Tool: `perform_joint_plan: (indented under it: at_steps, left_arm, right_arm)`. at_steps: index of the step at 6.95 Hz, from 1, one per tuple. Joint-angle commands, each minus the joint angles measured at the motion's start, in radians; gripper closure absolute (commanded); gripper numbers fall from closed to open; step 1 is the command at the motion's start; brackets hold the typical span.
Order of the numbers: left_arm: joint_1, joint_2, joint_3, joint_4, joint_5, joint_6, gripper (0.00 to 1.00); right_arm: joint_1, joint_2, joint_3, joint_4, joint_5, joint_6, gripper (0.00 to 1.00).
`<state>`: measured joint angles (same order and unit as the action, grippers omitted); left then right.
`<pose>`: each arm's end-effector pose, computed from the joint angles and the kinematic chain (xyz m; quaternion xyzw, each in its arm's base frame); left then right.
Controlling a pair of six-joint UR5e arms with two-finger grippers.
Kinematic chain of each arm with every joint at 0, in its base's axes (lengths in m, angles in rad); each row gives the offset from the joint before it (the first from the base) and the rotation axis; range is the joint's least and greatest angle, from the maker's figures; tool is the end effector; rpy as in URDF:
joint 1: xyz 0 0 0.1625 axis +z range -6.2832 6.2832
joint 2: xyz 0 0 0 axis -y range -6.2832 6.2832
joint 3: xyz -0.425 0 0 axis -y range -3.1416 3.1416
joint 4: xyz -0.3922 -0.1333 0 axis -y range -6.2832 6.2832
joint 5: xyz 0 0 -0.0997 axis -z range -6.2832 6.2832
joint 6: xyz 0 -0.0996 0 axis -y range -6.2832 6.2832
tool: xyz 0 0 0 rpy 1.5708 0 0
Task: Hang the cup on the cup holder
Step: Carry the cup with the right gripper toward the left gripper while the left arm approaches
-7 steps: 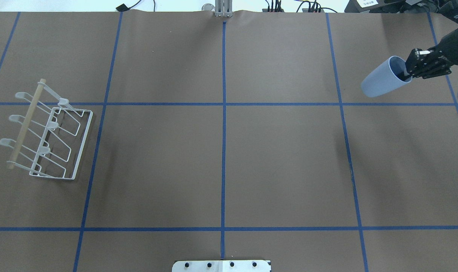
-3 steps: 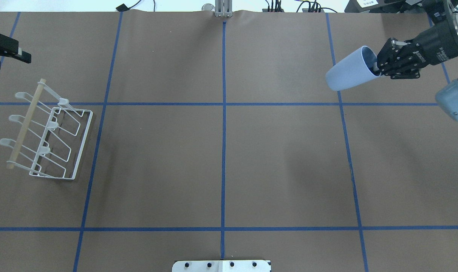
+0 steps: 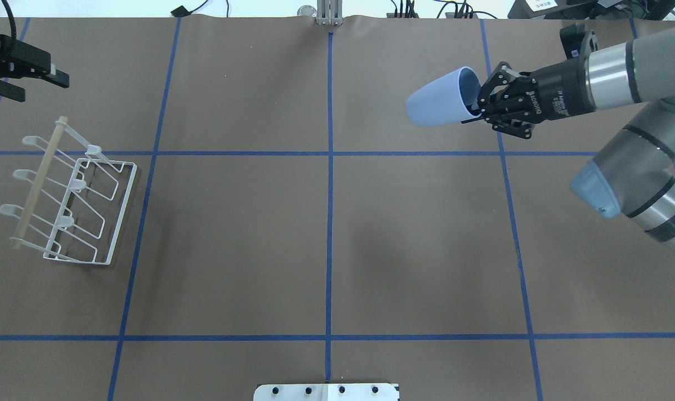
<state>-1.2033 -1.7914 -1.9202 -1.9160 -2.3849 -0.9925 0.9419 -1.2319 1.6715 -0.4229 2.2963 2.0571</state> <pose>0.1365 -0.5241 0.3282 0.0921 0.5313 -0.0868 0.8377 -0.2804 -0.4997 0.2955 -0.0918 -0.7056 0.2382 0.6611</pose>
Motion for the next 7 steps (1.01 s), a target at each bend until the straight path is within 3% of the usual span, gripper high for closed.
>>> perform_joint_plan:
  at_steps: [1, 2, 4, 6, 7]
  left_arm:
    - [0.037, -0.072, 0.003, -0.062, -0.002, -0.216, 0.02]
    - [0.100, -0.098, 0.030, -0.209, 0.000, -0.371, 0.02]
    - [0.166, -0.123, 0.146, -0.624, 0.019, -0.670, 0.02]
    - [0.285, -0.126, 0.217, -1.005, 0.197, -0.913, 0.02]
    - [0.344, -0.173, 0.230, -1.085, 0.269, -1.021, 0.02]
  right_arm:
    - [-0.110, 0.073, 0.004, 0.084, -0.148, 0.185, 1.00]
    - [-0.129, 0.095, 0.002, 0.122, -0.149, 0.196, 1.00]
    - [-0.172, 0.097, -0.004, 0.275, -0.202, 0.315, 1.00]
    - [-0.230, 0.110, -0.006, 0.384, -0.262, 0.399, 1.00]
    - [-0.271, 0.130, -0.006, 0.427, -0.323, 0.444, 1.00]
